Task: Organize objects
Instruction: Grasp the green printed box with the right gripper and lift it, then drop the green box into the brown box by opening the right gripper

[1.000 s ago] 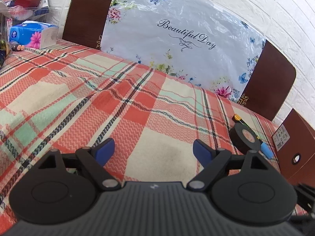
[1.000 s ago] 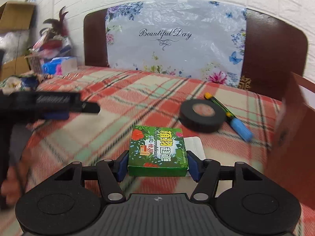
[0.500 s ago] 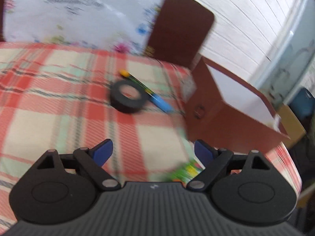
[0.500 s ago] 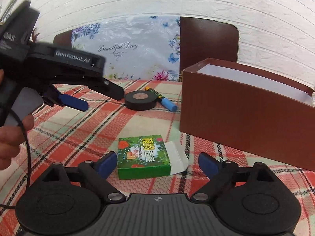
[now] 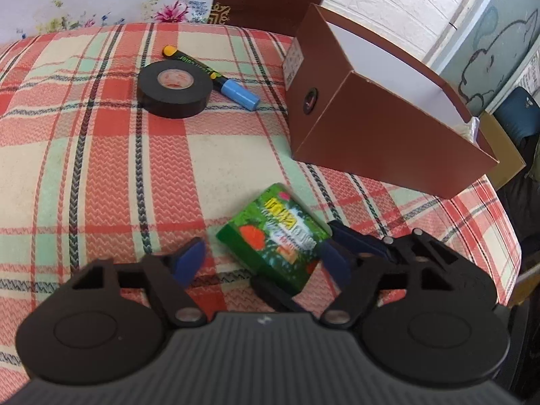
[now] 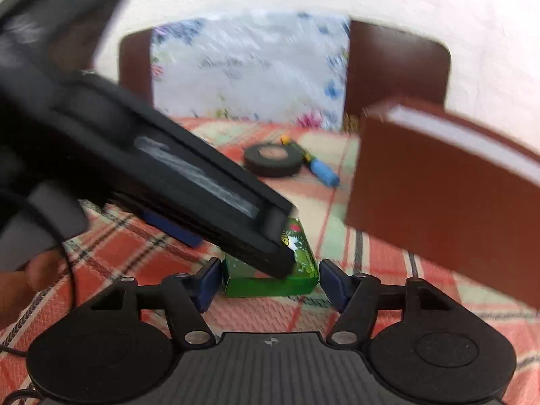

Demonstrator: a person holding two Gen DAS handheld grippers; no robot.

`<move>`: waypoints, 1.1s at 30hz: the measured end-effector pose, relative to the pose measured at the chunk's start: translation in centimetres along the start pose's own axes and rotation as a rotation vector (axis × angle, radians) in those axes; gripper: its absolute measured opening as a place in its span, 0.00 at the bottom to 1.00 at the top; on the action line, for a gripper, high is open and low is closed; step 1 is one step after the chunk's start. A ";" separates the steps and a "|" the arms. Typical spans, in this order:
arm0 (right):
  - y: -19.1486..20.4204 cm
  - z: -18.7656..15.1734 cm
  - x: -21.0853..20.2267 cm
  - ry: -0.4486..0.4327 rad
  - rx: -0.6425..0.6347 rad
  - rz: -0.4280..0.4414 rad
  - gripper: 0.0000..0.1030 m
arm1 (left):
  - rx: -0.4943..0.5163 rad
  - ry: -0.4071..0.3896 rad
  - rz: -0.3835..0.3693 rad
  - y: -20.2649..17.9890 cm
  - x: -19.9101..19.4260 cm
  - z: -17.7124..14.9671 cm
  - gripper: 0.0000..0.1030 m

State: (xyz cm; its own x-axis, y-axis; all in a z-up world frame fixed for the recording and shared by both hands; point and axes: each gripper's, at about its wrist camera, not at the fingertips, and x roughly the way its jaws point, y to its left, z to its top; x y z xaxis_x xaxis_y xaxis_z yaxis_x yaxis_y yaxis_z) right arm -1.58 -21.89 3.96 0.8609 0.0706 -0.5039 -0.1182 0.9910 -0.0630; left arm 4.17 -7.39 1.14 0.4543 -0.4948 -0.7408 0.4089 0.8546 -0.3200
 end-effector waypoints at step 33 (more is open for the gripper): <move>-13.0 7.1 5.0 -0.269 0.150 -0.327 0.62 | 0.285 -0.241 0.119 -12.1 4.1 12.5 0.63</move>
State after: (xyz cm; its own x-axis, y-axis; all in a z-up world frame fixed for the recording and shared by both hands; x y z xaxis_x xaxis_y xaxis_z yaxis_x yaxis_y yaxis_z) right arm 7.79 -33.61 8.33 0.9414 -0.2419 -0.2350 0.2379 0.9702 -0.0460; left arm 10.97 -21.77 9.35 0.6708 -0.4469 -0.5919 0.5302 0.8470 -0.0386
